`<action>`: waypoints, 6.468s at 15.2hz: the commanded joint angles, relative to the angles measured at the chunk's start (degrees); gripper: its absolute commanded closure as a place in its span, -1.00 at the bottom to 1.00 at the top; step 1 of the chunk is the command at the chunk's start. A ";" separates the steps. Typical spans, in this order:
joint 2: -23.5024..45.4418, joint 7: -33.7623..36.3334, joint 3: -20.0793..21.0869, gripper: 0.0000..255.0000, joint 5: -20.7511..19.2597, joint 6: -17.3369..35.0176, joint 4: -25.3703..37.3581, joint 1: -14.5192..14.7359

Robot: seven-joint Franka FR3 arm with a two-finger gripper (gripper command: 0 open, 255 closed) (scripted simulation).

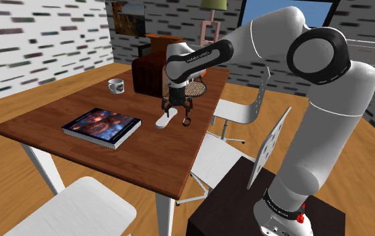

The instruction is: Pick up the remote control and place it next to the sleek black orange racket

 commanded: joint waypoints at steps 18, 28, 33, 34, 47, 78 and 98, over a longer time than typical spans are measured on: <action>23.59 16.69 -3.54 -1.00 -1.43 6.14 21.03 -0.09; 23.60 16.69 -3.54 1.00 -1.43 6.12 21.06 -0.09; 23.60 16.69 -3.54 1.00 -1.43 6.12 21.05 -0.09; 23.60 16.69 -3.54 1.00 -1.43 6.12 21.06 -0.09; 20.26 16.48 -3.45 1.00 -1.23 -1.59 25.43 -0.11; 21.84 -8.70 -10.59 1.00 1.87 -9.90 35.66 -17.78; 28.89 -15.26 -11.86 1.00 3.26 -3.07 35.90 -22.93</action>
